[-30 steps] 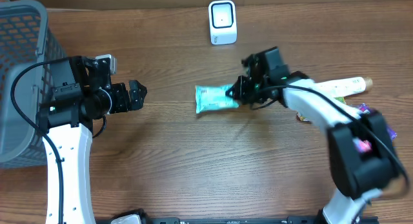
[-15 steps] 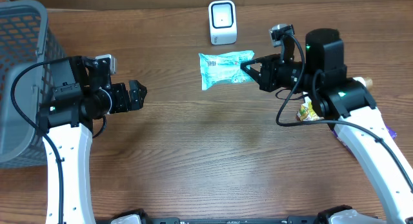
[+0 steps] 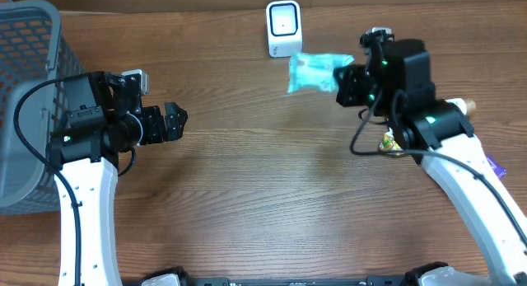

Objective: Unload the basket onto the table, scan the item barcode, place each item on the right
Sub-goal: 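Raise the teal packet and hold it in front of the scanner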

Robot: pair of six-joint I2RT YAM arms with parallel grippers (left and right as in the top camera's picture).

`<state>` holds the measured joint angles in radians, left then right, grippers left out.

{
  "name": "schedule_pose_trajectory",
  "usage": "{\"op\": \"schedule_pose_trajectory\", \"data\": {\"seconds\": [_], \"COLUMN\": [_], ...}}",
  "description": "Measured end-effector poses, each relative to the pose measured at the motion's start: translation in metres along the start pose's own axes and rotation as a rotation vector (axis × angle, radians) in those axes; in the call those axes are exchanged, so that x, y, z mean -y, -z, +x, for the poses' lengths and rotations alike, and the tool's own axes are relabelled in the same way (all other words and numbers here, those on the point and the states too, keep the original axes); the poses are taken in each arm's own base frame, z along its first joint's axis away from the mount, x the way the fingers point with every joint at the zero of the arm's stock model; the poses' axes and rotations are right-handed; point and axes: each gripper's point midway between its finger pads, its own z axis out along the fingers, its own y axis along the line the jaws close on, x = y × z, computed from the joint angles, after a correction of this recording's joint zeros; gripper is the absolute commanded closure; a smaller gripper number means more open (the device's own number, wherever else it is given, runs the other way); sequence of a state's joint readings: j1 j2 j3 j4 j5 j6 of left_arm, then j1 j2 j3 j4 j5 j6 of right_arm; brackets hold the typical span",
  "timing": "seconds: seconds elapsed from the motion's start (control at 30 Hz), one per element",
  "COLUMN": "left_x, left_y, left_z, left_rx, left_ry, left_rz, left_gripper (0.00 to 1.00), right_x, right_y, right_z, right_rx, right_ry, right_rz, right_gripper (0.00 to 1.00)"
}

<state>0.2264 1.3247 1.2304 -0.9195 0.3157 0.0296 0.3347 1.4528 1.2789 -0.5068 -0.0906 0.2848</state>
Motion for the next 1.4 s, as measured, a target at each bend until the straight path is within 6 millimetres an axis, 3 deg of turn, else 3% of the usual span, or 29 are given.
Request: {"op": "schedule_pose_trajectory", "data": {"seconds": [0.2, 0.3, 0.4, 0.6, 0.73, 1.0, 1.27, 1.4], "left_x": [0.000, 0.000, 0.000, 0.000, 0.000, 0.001, 0.001, 0.001], "left_y": [0.000, 0.000, 0.000, 0.000, 0.000, 0.000, 0.000, 0.000], "left_z": [0.000, 0.000, 0.000, 0.000, 0.000, 0.000, 0.000, 0.000], "left_rx": [0.000, 0.000, 0.000, 0.000, 0.000, 0.000, 0.000, 0.000], "left_ry": [0.000, 0.000, 0.000, 0.000, 0.000, 0.000, 0.000, 0.000], "left_rz": [0.000, 0.000, 0.000, 0.001, 0.003, 0.003, 0.003, 0.003], "left_gripper": [0.00, 0.00, 0.00, 0.00, 0.00, 0.00, 0.01, 0.00], "right_x": [0.019, 0.006, -0.008, -0.011, -0.009, -0.003, -0.006, -0.013], "right_y": [-0.032, -0.050, -0.069, -0.134, -0.162, -0.185, -0.191, -0.200], "right_z": [-0.054, -0.093, -0.106, -0.086, -0.077, -0.074, -0.077, -0.066], "right_rx": [0.152, 0.331, 0.417, 0.351, 0.323, 0.316, 0.358, 0.348], "right_ry": [0.207, 0.396, 0.566, 1.079, 1.331, 1.605, 1.664, 1.678], "right_rz": [0.308, 0.465, 0.566, 0.742, 0.819, 0.849, 0.786, 0.720], "right_gripper": [0.96, 0.96, 0.96, 0.96, 0.96, 0.96, 0.96, 0.96]}}
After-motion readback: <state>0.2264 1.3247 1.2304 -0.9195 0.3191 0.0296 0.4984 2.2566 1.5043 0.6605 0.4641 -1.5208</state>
